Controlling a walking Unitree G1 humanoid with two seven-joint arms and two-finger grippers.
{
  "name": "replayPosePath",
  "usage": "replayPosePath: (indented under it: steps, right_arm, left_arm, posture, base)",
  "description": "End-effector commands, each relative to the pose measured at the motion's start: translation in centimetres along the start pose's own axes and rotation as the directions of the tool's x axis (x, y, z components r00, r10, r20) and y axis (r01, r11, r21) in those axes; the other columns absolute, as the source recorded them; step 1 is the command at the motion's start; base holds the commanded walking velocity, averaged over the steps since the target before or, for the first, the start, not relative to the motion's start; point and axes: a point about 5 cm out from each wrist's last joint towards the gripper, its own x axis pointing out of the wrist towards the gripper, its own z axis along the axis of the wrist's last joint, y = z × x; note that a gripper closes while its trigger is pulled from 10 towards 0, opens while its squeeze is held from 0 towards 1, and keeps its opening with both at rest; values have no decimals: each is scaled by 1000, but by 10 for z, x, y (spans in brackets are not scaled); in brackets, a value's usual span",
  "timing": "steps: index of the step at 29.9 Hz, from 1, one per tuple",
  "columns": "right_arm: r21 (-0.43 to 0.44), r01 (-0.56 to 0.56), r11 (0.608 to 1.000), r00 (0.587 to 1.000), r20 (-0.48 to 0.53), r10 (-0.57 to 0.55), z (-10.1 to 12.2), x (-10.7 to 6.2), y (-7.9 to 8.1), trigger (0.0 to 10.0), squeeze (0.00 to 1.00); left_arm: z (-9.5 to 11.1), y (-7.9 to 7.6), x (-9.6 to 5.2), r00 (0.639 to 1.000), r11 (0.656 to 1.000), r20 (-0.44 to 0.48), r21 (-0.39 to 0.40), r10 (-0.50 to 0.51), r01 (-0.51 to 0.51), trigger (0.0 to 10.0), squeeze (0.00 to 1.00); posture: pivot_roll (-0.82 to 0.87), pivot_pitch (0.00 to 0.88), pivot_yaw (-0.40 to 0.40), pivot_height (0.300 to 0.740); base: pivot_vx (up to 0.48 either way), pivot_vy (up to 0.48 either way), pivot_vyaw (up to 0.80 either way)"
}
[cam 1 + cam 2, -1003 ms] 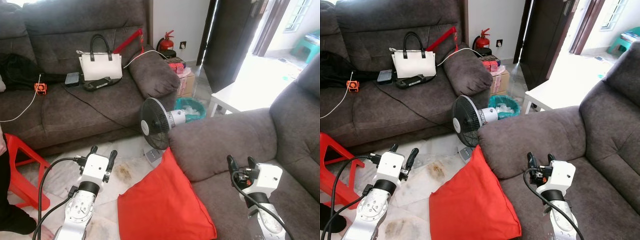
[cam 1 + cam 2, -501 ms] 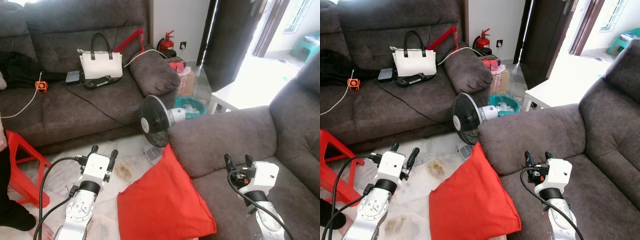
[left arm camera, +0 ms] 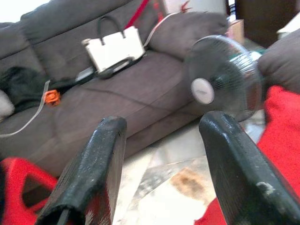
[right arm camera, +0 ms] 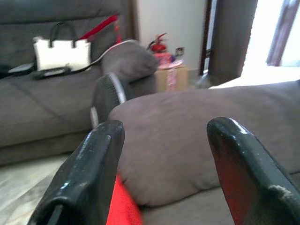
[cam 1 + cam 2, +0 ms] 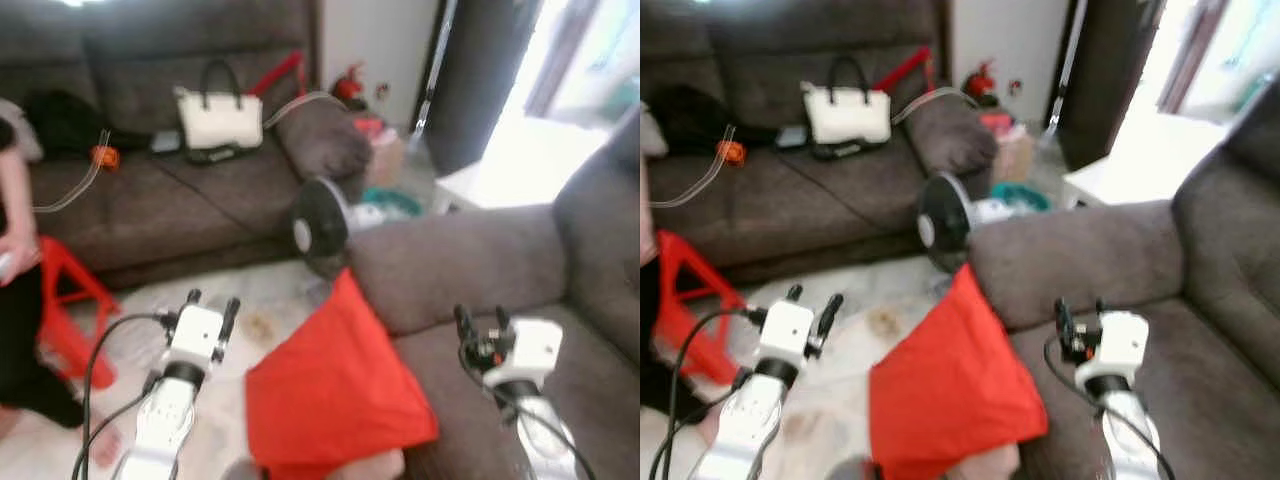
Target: Move the pillow to the sofa from floor
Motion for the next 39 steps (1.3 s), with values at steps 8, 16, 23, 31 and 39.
replayPosePath:
  steps: [8, 16, 23, 31, 39]
  right_arm:
    - [-1, -11, 1000, 1000, -15, 11, -2, 0, 1, 10000, 0]
    - [-6, -38, 999, 999, -5, 38, 0, 0, 5, 10000, 0]
    - [-10, -43, 999, 999, -7, 42, 0, 0, 6, 10000, 0]
    - [-20, -41, 999, 999, -6, 41, 1, 1, 5, 10000, 0]
    - [-41, -51, 998, 998, -21, 50, 0, 3, 5, 10000, 0]
  left_arm:
    - [4, 1, 4, 1000, 1000, 14, -1, 10, -10, 10000, 0]
    - [4, 1, 5, 1000, 1000, 12, -1, 11, -11, 10000, 0]
    - [4, 0, 4, 1000, 1000, 13, -4, 11, -11, 10000, 0]
    - [4, 0, 4, 1000, 1000, 12, -11, 15, -15, 10000, 0]
    - [1, 1, 4, 1000, 998, -4, -61, 20, -20, 10000, 0]
  posture:
    - [104, 0, -48, 667]
    - [104, 0, -49, 623]
    - [103, 0, -50, 578]
    - [105, 0, -56, 568]
    - [106, 0, -60, 568]
  base:
    - [0, 0, 0]
    - [0, 0, 0]
    - [0, 0, 0]
    - [0, 0, 0]
    - [0, 0, 0]
